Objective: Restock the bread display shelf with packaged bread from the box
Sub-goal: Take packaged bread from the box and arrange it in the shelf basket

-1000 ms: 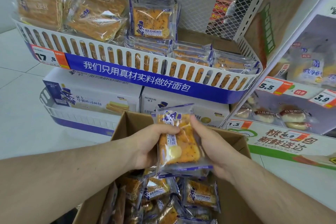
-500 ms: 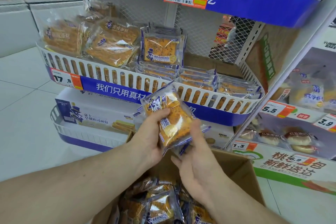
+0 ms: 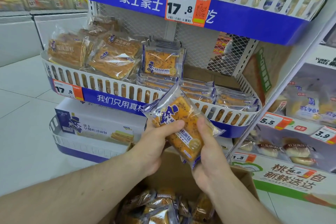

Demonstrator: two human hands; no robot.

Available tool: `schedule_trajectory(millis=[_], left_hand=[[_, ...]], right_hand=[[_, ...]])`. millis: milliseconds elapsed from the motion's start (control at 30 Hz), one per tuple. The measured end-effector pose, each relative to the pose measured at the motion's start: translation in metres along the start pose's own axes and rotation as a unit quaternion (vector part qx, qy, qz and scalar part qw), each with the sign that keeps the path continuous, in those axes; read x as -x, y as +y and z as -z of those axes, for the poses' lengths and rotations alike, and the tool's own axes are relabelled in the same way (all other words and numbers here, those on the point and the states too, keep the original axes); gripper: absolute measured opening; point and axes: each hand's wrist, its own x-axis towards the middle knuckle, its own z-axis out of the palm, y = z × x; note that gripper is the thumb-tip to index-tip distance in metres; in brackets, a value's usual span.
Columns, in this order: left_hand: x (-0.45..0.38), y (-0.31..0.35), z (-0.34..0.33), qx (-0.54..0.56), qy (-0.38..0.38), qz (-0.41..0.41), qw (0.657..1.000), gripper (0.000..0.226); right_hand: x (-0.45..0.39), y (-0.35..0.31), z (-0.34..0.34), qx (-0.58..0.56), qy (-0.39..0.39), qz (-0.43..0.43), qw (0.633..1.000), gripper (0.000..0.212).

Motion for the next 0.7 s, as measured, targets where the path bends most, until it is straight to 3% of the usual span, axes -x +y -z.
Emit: schedule_trajectory(millis=[133, 233, 333, 467, 533, 600, 700], left_hand=[[-0.003, 0.01, 0.003, -0.015, -0.022, -0.012, 1.0, 0.087], [-0.009, 0.029, 0.005, -0.028, -0.012, -0.025, 0.999, 0.094], [-0.026, 0.06, 0.014, -0.043, 0.025, -0.062, 0.997, 0.084], [-0.055, 0.112, 0.026, -0.212, 0.015, -0.091, 0.973, 0.097], [-0.068, 0.137, 0.028, -0.29, 0.017, -0.088, 0.953, 0.088], [-0.083, 0.156, 0.028, -0.355, 0.03, -0.092, 0.93, 0.071], [-0.106, 0.166, 0.032, -0.421, 0.063, -0.103, 0.899, 0.064]], right_hand=[[-0.005, -0.009, 0.002, 0.015, -0.058, 0.022, 0.998, 0.075], [-0.016, -0.02, -0.002, 0.036, -0.056, 0.039, 0.997, 0.075], [-0.032, -0.043, -0.014, 0.067, -0.069, 0.085, 0.992, 0.083], [-0.068, -0.085, -0.044, 0.144, -0.093, 0.147, 0.974, 0.096], [-0.087, -0.101, -0.062, 0.188, -0.108, 0.166, 0.962, 0.108], [-0.109, -0.108, -0.075, 0.22, -0.107, 0.192, 0.95, 0.1], [-0.144, -0.105, -0.088, 0.282, -0.094, 0.212, 0.931, 0.087]])
